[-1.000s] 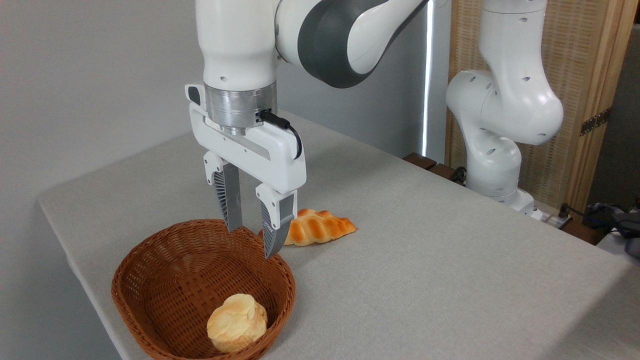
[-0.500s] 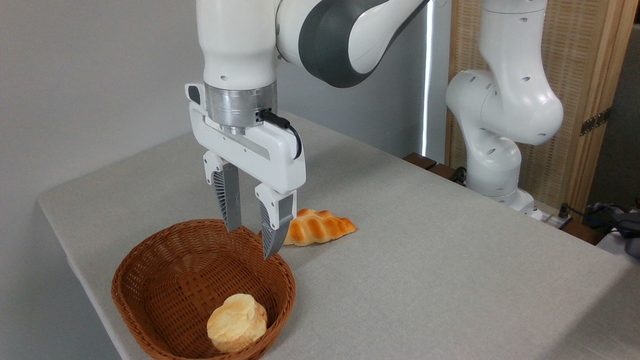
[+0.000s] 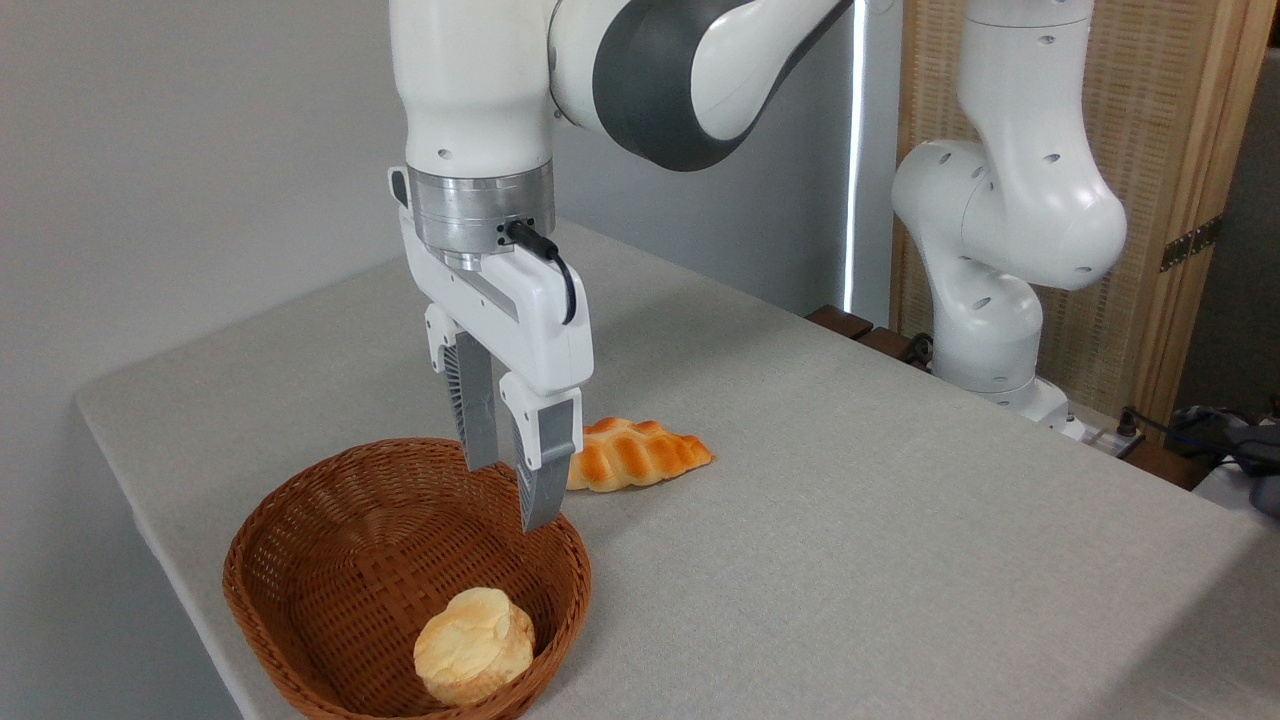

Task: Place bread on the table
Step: 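Lower the open gripper into the basket around the round bun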

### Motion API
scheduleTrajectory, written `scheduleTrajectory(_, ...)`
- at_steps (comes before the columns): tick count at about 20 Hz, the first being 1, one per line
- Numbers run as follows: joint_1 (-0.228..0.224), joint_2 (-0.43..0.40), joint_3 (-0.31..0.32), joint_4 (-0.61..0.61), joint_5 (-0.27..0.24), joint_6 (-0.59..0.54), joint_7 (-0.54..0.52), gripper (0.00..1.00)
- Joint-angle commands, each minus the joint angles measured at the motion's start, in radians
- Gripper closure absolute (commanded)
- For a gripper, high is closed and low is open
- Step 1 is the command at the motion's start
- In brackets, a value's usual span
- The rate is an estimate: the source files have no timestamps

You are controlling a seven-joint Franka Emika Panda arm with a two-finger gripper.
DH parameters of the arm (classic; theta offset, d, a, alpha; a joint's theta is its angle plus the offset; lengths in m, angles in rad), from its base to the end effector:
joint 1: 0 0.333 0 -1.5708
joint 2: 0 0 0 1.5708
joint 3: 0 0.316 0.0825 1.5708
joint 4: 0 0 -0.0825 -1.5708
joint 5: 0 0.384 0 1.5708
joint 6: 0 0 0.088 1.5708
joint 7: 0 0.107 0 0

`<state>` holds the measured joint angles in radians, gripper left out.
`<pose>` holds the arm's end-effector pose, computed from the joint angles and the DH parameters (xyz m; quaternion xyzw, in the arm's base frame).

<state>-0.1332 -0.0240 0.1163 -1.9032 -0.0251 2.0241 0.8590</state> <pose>0.5683 -0.0105 0.5197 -0.9052 0.4186 -0.0713 0.0177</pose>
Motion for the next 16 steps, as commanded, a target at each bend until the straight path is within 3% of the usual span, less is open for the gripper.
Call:
scheduleTrajectory(1,-0.008,0.019,0.017,-0.005,0.06,0.076,0.023,0.0)
scheduleTrajectory(16,-0.008,0.125,0.017,-0.004,0.129,0.232,0.023,0.0)
